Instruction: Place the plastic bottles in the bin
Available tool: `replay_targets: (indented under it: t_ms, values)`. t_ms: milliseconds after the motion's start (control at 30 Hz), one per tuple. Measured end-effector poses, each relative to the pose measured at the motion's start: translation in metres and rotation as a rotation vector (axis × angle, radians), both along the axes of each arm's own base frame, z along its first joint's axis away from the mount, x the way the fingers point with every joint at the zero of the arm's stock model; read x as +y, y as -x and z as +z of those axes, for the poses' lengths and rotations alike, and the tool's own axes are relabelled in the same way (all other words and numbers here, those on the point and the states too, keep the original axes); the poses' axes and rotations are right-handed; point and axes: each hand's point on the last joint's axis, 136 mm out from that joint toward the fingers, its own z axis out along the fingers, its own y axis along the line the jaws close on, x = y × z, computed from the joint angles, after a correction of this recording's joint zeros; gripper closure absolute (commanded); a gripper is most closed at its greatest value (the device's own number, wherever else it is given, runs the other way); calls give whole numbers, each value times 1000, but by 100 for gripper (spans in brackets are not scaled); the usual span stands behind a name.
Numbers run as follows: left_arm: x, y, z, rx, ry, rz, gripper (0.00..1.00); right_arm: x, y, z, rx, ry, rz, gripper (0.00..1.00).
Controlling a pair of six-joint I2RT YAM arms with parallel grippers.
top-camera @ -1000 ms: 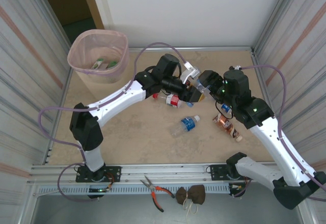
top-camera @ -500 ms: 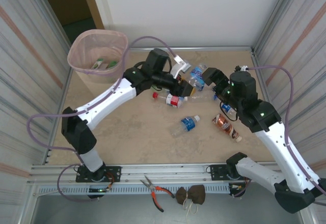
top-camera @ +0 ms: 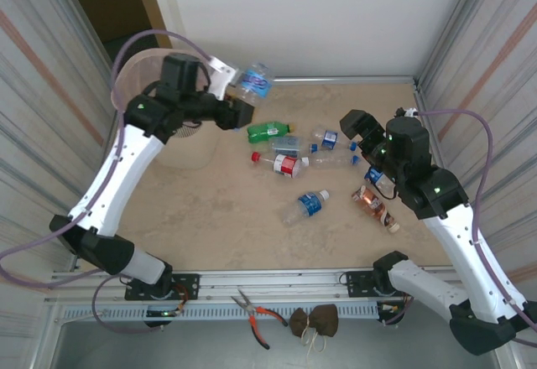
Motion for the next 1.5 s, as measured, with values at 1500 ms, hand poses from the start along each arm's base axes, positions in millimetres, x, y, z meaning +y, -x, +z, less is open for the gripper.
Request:
replay_targets:
  t_ms: [1500]
  values:
    - [284, -123, -155, 284, -610, 649, 42, 2, -7, -15, 53, 23, -2, 6]
